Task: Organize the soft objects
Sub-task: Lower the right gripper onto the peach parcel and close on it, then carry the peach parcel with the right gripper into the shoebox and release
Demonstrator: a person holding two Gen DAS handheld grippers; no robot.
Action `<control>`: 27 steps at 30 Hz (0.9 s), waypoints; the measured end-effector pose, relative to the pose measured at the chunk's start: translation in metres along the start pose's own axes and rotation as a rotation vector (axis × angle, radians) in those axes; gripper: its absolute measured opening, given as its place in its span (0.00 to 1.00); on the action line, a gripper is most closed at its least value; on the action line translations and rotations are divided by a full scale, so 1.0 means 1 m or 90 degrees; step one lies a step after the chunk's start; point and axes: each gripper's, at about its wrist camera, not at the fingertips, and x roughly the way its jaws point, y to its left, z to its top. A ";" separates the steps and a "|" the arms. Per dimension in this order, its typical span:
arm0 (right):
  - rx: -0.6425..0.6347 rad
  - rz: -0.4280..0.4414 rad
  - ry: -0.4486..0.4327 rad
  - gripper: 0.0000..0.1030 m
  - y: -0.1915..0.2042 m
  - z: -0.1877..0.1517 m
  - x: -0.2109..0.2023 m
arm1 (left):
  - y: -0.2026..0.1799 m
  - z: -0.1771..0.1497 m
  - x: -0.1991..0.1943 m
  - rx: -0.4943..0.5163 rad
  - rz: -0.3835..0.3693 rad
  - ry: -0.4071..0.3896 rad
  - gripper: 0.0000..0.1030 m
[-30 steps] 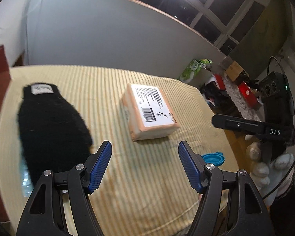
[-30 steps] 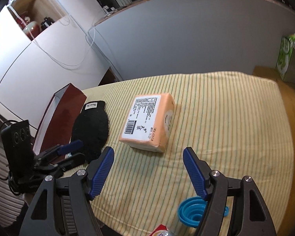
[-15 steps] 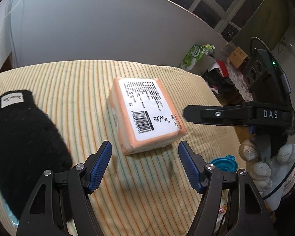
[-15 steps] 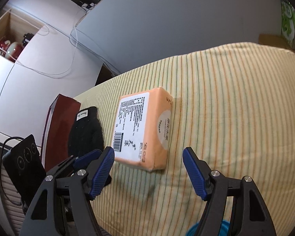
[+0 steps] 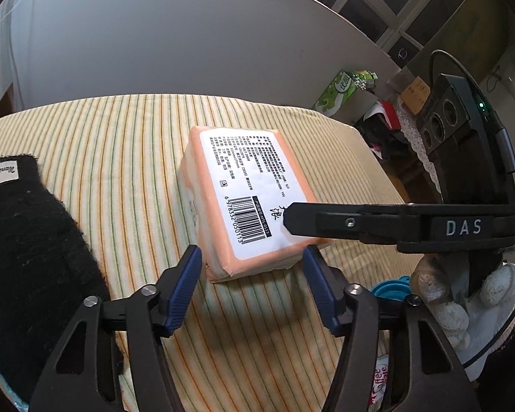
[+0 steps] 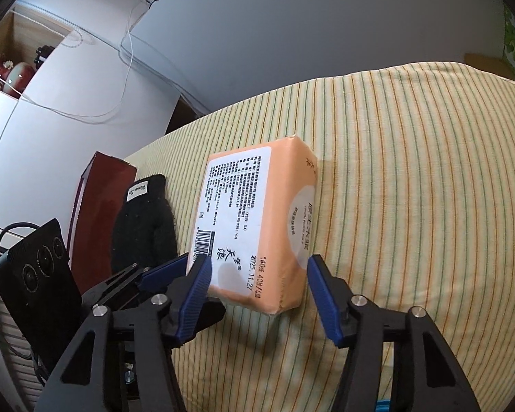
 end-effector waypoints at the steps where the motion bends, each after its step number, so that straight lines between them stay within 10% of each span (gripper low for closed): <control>1: -0.001 0.000 0.004 0.46 0.001 0.000 0.002 | -0.002 0.000 0.001 0.001 0.001 0.001 0.49; 27: -0.128 -0.060 -0.049 0.39 0.079 -0.019 -0.060 | -0.023 -0.015 -0.096 0.061 0.033 -0.119 0.47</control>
